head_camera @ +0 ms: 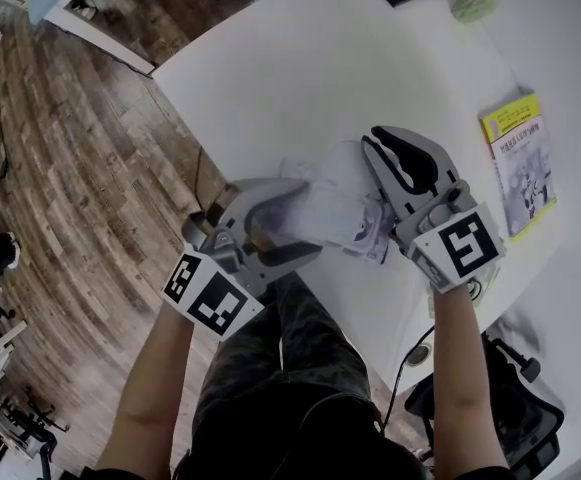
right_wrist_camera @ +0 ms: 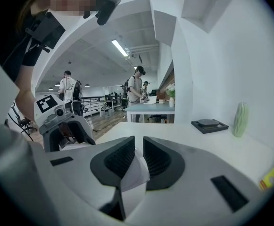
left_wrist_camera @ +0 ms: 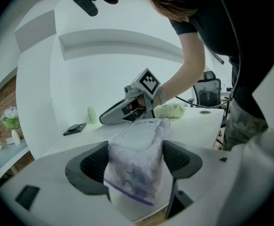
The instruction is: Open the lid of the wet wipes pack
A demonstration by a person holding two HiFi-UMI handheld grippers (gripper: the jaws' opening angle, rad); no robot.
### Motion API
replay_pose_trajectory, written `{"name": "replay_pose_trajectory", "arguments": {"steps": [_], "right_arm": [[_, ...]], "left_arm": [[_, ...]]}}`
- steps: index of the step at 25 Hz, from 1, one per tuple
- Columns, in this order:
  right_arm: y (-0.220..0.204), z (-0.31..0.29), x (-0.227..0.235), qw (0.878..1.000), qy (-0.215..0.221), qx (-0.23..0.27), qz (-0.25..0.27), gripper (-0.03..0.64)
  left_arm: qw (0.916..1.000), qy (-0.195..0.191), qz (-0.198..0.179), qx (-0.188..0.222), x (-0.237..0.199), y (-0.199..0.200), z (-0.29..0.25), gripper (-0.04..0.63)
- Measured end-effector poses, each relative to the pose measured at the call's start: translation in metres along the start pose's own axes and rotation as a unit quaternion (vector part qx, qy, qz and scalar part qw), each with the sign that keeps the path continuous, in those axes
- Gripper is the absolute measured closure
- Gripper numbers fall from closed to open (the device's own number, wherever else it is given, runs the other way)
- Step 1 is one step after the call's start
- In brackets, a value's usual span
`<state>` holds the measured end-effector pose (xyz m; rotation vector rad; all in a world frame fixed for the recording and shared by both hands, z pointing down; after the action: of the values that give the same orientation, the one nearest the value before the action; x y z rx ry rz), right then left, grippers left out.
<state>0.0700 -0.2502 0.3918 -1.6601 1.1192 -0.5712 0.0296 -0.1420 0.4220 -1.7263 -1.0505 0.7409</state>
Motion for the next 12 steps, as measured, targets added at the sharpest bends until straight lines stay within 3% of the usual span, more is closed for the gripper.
{"name": "replay_pose_trajectory", "arguments": {"steps": [7, 12], "right_arm": [[-0.012, -0.006, 0.001, 0.999, 0.021, -0.032, -0.017, 0.563], [-0.021, -0.010, -0.004, 0.997, 0.041, -0.067, 0.007, 0.563]], "left_arm": [[1.0000, -0.002, 0.002, 0.000, 0.000, 0.000, -0.001, 0.229], [1.0000, -0.001, 0.003, 0.000, 0.000, 0.000, -0.002, 0.229]]}}
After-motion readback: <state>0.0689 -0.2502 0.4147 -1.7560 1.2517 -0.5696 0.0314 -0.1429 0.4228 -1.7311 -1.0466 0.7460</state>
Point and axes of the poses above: the fingertips, and each gripper's own axes: z backward along the fingers, x to its right, y out of its top, the point moved 1 cm from there along z, backward along the fingers, and after that the axes turned 11 degrees about z, right-handed, at the moved point
